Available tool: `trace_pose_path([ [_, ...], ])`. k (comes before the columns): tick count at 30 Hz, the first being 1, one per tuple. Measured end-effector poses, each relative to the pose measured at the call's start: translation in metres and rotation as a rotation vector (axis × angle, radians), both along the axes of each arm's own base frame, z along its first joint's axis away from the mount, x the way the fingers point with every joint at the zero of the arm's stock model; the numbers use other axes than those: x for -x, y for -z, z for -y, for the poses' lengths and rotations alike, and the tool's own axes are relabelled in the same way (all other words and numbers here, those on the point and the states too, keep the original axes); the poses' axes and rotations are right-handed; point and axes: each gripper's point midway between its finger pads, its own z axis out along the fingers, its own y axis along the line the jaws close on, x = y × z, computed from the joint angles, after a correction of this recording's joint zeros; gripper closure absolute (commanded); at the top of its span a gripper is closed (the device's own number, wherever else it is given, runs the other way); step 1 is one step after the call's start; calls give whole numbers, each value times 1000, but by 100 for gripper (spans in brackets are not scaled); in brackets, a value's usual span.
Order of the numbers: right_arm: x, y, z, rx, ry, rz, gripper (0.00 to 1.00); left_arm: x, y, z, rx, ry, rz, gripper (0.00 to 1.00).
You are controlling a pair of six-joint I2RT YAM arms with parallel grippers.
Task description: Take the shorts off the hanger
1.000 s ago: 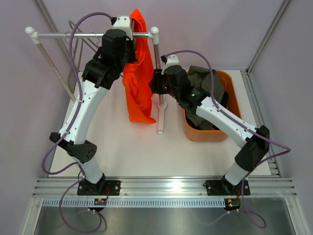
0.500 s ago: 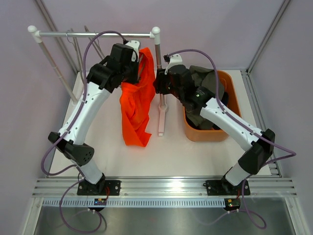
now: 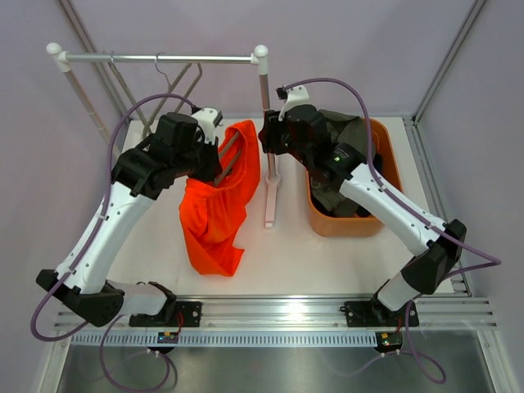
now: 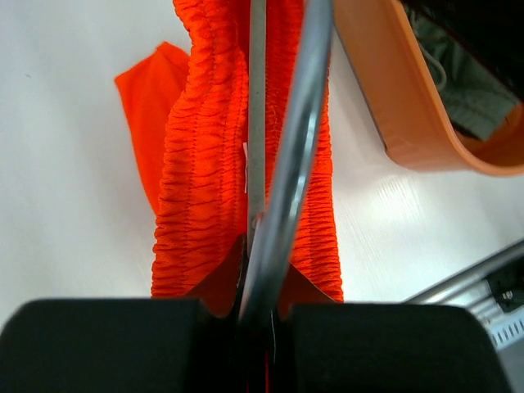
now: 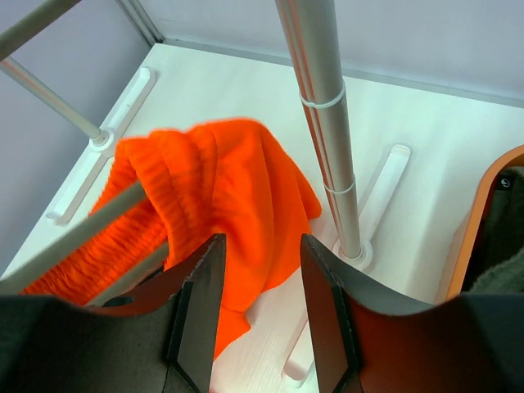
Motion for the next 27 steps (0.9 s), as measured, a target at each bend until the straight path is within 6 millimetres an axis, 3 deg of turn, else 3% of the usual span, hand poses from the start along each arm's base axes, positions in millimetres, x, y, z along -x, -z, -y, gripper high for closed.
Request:
trace_pose_path([
  [5,11,5,-9,15,-27,-16,49,20,19,4,0,63,-45,100],
  [10,48,12,-41,37,-122,-36,50,28,34,5,-4,88,-79,100],
  [14,68,20,-55,47,-163,-59,50,31,33,6,5,100,-75,100],
  [19,65,38,-46,88,-111,-92,51,35,27,7,22,118,-59,100],
  [27,53,43,-33,140,-23,-74,52,46,19,9,57,154,-43,100],
])
